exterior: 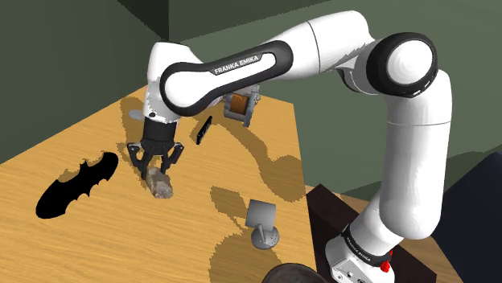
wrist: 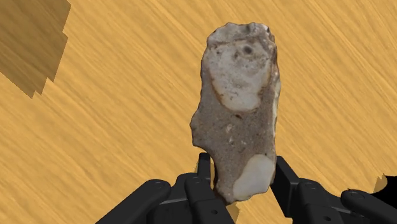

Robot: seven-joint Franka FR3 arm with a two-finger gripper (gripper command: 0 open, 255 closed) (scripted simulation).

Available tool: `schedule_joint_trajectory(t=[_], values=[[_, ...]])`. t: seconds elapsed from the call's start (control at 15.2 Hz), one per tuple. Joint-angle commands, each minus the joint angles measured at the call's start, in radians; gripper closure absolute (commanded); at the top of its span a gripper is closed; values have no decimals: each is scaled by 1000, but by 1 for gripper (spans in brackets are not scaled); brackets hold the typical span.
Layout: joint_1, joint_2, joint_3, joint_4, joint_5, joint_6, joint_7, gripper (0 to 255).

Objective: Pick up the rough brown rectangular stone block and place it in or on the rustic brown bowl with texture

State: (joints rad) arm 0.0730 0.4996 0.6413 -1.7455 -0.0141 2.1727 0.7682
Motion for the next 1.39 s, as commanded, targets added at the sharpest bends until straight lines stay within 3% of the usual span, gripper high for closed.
schedule_joint_trajectory(t=[0.0,1.32], values=[[-3,-11,4,12,5,-22,1,255],[-21,-102,36,156,49,-242,16,255]])
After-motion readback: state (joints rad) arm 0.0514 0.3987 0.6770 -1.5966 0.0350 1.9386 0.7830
